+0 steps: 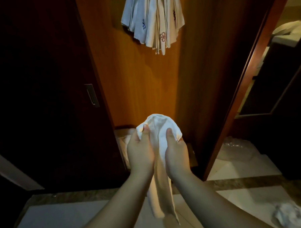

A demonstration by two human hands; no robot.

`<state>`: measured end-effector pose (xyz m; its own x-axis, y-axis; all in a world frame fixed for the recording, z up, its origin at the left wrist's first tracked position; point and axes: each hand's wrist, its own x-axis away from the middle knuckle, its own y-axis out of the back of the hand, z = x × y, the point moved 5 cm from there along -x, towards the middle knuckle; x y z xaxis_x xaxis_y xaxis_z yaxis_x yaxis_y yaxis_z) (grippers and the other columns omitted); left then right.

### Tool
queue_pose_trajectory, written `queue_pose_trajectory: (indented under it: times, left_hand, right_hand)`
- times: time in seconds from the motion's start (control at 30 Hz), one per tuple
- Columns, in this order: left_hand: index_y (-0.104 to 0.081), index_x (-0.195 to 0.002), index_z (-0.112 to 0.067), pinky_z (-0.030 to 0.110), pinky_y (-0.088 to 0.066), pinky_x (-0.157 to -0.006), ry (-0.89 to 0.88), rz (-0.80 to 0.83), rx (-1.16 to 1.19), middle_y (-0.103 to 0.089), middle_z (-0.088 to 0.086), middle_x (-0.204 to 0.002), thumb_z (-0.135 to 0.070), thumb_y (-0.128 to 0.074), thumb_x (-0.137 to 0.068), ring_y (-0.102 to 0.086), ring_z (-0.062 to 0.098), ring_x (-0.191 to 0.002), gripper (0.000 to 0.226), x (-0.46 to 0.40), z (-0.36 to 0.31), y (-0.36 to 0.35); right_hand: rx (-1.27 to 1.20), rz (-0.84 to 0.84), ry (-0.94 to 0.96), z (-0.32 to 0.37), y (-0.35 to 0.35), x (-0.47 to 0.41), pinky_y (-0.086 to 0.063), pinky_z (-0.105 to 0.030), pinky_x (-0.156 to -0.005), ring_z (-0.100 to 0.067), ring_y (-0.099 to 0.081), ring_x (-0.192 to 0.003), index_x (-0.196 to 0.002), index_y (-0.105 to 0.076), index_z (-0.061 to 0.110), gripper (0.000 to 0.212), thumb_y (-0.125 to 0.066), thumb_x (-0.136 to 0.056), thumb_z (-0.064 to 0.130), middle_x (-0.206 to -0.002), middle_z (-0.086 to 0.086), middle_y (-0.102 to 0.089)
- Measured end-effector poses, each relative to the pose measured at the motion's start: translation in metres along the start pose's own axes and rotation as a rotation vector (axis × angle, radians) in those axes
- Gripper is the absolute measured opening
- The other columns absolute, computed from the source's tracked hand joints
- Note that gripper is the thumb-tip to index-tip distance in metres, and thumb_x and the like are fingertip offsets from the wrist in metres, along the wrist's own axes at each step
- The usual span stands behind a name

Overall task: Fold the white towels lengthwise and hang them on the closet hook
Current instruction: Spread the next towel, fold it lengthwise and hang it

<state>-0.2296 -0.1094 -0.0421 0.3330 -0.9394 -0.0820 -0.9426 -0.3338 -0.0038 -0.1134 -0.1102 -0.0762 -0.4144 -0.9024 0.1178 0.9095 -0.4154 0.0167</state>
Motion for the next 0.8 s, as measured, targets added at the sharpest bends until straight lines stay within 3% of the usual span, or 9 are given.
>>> queue_pose_trajectory:
  times: [0.07, 0.17, 0.27, 0.37, 0.53, 0.6, 0.67, 0.73, 0.8]
  left_hand:
    - [-0.064, -0.085, -0.042, 0.009, -0.047, -0.057, -0.037, 0.028, 0.015, -0.069, -0.03, -0.082, -0.042, -0.049, -0.103, -0.065, -0.012, -0.077, 0.023, 0.008, -0.005, -0.002]
    - [-0.063, -0.09, -0.042, 0.005, -0.047, -0.062, -0.097, 0.098, 0.006, -0.07, -0.029, -0.085, -0.036, -0.051, -0.102, -0.066, -0.01, -0.081, 0.018, 0.016, -0.014, -0.006]
    - [-0.063, -0.1, -0.043, 0.011, -0.052, -0.075, -0.133, 0.188, 0.025, -0.072, -0.024, -0.096, -0.03, -0.052, -0.101, -0.068, -0.005, -0.093, 0.017, 0.019, -0.016, -0.007]
    - [-0.065, -0.105, -0.042, 0.025, -0.056, -0.086, -0.119, 0.253, 0.073, -0.074, -0.014, -0.104, -0.03, -0.052, -0.101, -0.069, 0.003, -0.102, 0.019, 0.017, -0.015, -0.005]
    - [-0.067, -0.115, -0.032, 0.017, -0.054, -0.079, -0.059, 0.388, 0.116, -0.075, -0.008, -0.106, -0.022, -0.047, -0.105, -0.069, 0.006, -0.103, 0.025, 0.013, -0.014, -0.007]
    - [-0.061, -0.133, -0.022, 0.029, -0.05, -0.1, -0.03, 0.455, 0.114, -0.069, 0.0, -0.127, -0.021, -0.04, -0.107, -0.061, 0.011, -0.122, 0.033, 0.01, -0.012, -0.009]
    - [-0.045, -0.149, -0.02, 0.039, -0.032, -0.119, 0.0, 0.536, 0.14, -0.048, 0.0, -0.152, -0.026, -0.032, -0.108, -0.04, 0.013, -0.143, 0.043, 0.008, -0.012, -0.011]
    - [-0.039, -0.15, -0.028, 0.026, -0.03, -0.118, -0.005, 0.611, 0.148, -0.036, -0.011, -0.158, -0.038, -0.032, -0.103, -0.033, 0.004, -0.144, 0.048, 0.004, -0.015, -0.015]
    - [-0.038, -0.149, -0.032, 0.019, -0.033, -0.114, -0.009, 0.641, 0.144, -0.034, -0.013, -0.158, -0.044, -0.032, -0.094, -0.034, 0.001, -0.143, 0.057, 0.006, -0.014, -0.015]
  right_hand:
    - [-0.008, 0.086, 0.032, 0.002, -0.003, 0.006, -0.045, -0.008, -0.05, 0.007, -0.067, -0.066, -0.096, -0.066, 0.027, 0.035, -0.044, -0.1, 0.054, -0.068, 0.022, -0.069]
    - [-0.039, 0.245, 0.097, 0.01, -0.008, 0.014, -0.052, -0.009, -0.064, 0.008, -0.069, -0.088, -0.1, -0.063, 0.042, 0.029, -0.042, -0.096, 0.061, -0.091, 0.027, -0.073]
    - [-0.04, 0.337, 0.128, 0.016, -0.008, 0.016, -0.052, -0.008, -0.071, 0.004, -0.069, -0.095, -0.107, -0.063, 0.043, 0.035, -0.042, -0.089, 0.065, -0.098, 0.021, -0.074]
    - [-0.026, 0.389, 0.138, 0.021, -0.006, 0.015, -0.049, -0.005, -0.068, 0.008, -0.067, -0.094, -0.105, -0.063, 0.042, 0.037, -0.041, -0.087, 0.066, -0.097, 0.026, -0.073]
    - [-0.008, 0.448, 0.181, 0.028, -0.005, 0.01, -0.049, -0.006, -0.071, 0.006, -0.068, -0.097, -0.102, -0.067, 0.04, 0.038, -0.04, -0.089, 0.064, -0.097, 0.023, -0.074]
    - [0.015, 0.467, 0.186, 0.033, -0.003, 0.007, -0.049, -0.006, -0.071, 0.005, -0.068, -0.095, -0.093, -0.073, 0.048, 0.04, -0.038, -0.089, 0.067, -0.094, 0.02, -0.074]
    - [0.033, 0.498, 0.191, 0.04, -0.001, 0.004, -0.049, -0.006, -0.072, 0.005, -0.068, -0.095, -0.092, -0.073, 0.051, 0.046, -0.036, -0.084, 0.077, -0.095, 0.021, -0.074]
    - [0.051, 0.544, 0.21, 0.046, 0.0, 0.003, -0.048, -0.005, -0.076, 0.007, -0.066, -0.1, -0.1, -0.067, 0.045, 0.055, -0.035, -0.077, 0.083, -0.098, 0.026, -0.072]
    - [0.062, 0.555, 0.234, 0.048, 0.003, -0.001, -0.049, -0.005, -0.077, 0.007, -0.065, -0.101, -0.108, -0.063, 0.042, 0.051, -0.041, -0.08, 0.079, -0.1, 0.027, -0.071]
